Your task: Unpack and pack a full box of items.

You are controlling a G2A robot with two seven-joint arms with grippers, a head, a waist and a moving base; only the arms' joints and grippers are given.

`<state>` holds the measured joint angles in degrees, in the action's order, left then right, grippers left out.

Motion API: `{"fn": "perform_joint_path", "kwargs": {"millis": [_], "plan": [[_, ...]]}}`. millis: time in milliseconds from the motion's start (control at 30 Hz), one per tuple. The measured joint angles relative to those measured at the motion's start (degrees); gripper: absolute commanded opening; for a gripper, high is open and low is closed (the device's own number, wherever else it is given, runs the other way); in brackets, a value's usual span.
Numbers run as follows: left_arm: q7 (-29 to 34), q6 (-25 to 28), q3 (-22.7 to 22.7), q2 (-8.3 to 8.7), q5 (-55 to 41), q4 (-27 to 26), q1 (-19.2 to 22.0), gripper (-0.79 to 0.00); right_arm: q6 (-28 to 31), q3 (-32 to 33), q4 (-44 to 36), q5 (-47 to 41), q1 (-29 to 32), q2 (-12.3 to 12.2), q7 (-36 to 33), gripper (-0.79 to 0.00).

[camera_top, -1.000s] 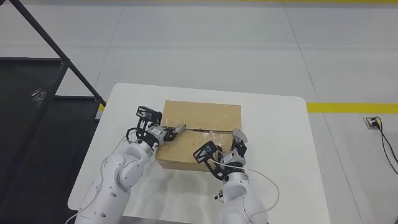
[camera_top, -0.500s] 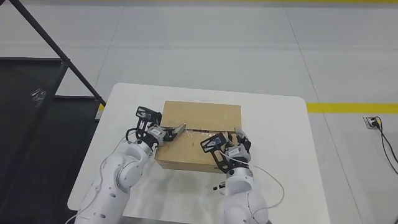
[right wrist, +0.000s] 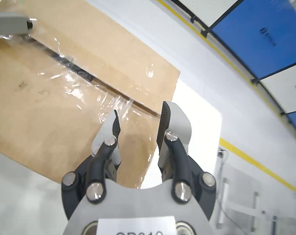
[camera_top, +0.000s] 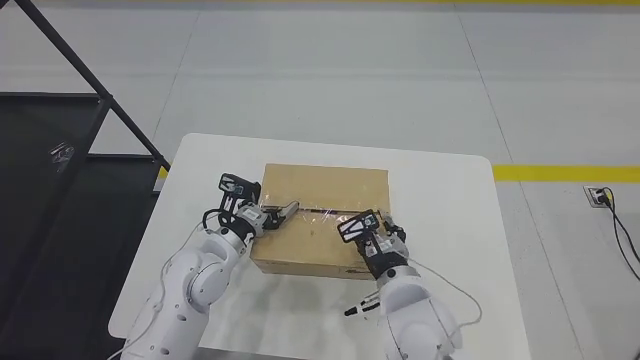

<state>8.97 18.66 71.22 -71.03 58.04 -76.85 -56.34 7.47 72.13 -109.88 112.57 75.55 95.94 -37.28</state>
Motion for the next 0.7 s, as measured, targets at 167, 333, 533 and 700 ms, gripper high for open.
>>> {"fn": "perform_joint_path", "kwargs": {"millis": [167, 333, 533, 700], "plan": [[-0.29, 0.08, 0.1, 0.0, -0.06, -0.08, -0.19, 0.0, 8.05, 8.23, 0.04, -22.81, -2.28, -0.3, -2.8, 0.0], [-0.21, 0.23, 0.19, 0.01, 0.0, -0.1, -0.37, 0.0, 8.08, 8.3, 0.13, -24.19, -2.35, -0.33, -2.8, 0.0], [-0.19, 0.31, 0.24, 0.01, 0.04, -0.12, -0.34, 0.0, 7.48, 8.91, 1.47, -29.21, -3.46, -0.44, -5.3, -0.028], [-0.37, 0.3, 0.49, -0.01, -0.28, 0.02, -0.24, 0.0, 11.38, 13.05, 4.05, -44.7, -8.37, -1.07, -18.33, -0.366]]}}
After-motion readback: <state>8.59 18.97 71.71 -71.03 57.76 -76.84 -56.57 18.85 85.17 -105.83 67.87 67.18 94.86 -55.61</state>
